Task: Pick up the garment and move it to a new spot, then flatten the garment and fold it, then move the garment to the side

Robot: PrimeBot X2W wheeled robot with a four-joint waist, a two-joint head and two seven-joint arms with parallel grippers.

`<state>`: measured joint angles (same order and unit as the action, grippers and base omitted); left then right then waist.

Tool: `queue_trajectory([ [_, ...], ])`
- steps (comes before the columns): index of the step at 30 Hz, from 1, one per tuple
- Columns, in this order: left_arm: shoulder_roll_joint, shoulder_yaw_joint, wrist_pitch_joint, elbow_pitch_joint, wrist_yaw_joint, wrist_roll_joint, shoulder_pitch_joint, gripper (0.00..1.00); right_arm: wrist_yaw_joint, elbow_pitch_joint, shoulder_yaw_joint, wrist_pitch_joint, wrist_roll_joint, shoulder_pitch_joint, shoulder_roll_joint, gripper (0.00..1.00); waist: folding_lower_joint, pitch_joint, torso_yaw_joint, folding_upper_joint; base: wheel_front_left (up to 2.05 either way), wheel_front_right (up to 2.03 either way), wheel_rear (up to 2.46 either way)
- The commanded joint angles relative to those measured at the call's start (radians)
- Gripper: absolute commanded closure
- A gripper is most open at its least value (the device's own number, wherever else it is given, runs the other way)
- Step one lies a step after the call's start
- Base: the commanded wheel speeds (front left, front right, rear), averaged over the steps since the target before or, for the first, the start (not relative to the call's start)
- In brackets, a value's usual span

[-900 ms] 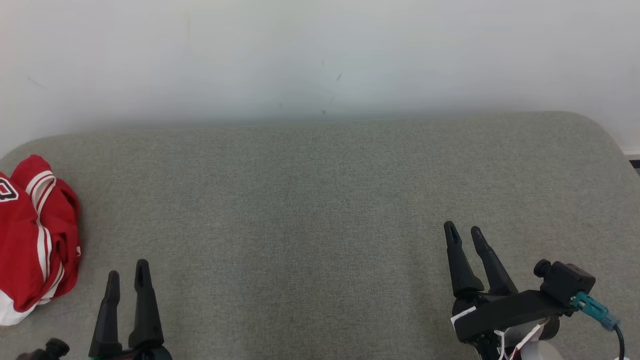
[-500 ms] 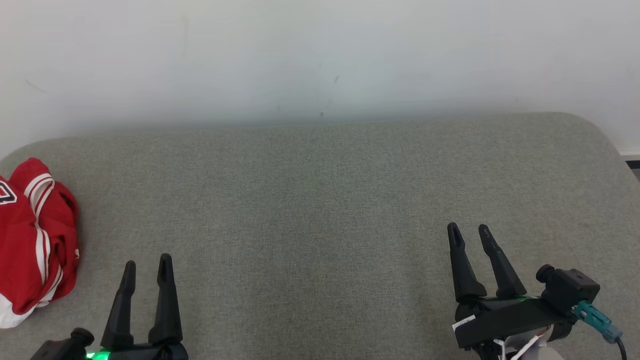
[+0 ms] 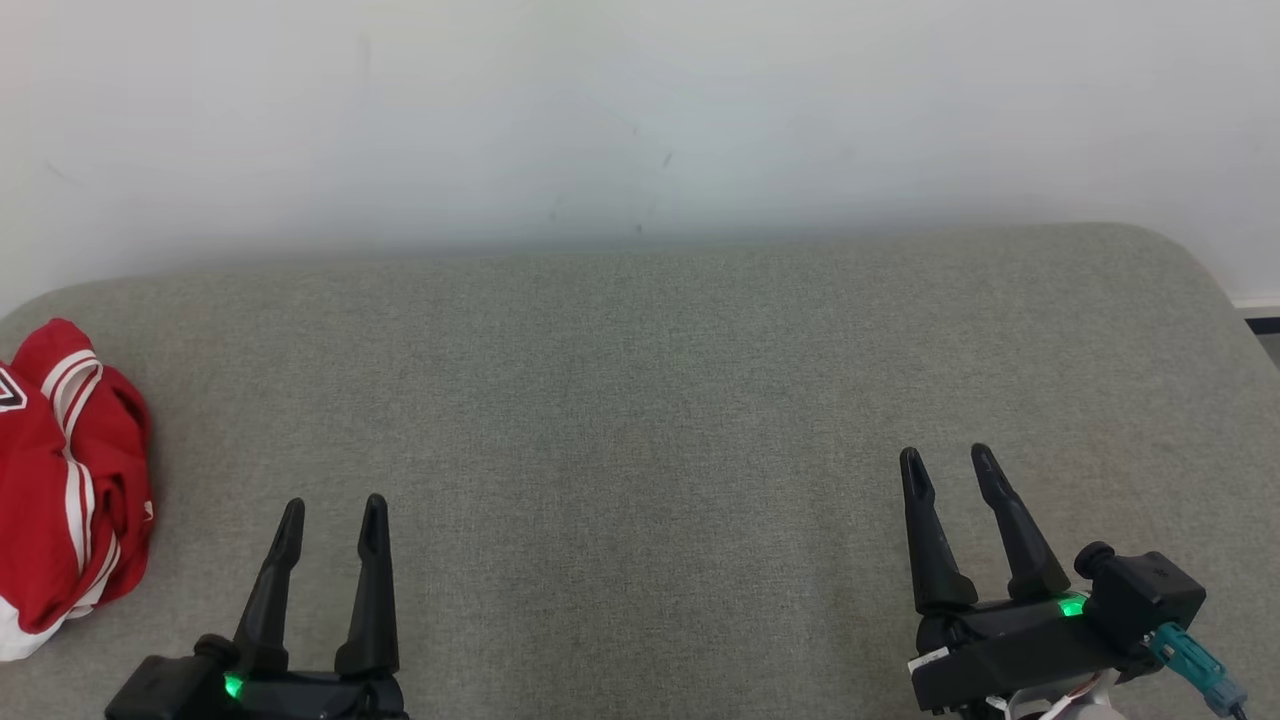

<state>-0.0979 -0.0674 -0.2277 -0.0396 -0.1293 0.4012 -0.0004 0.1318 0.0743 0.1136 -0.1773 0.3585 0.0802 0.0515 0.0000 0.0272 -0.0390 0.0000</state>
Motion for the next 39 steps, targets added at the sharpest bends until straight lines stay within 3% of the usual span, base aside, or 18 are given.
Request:
queue_trajectory([
  [1,-0.007,-0.004,-0.007,-0.002,-0.002,-0.025,-0.015,0.00,-0.001,-0.015,-0.004,-0.008,-0.019,-0.005,-0.002,0.00,0.0000,0.000,0.000,0.0000,0.00,0.00,0.00],
  [30,-0.024,-0.069,-0.034,0.044,-0.001,-0.279,-0.066,0.00,-0.002,-0.115,-0.033,-0.080,-0.275,-0.064,-0.002,0.00,0.0000,0.010,-0.010,0.0000,0.00,0.00,0.00],
  [39,-0.027,-0.079,-0.037,0.044,-0.001,-0.307,-0.071,0.00,-0.002,-0.126,-0.037,-0.089,-0.304,-0.073,-0.002,0.00,0.0000,0.012,-0.014,0.0000,0.00,0.00,0.00],
])
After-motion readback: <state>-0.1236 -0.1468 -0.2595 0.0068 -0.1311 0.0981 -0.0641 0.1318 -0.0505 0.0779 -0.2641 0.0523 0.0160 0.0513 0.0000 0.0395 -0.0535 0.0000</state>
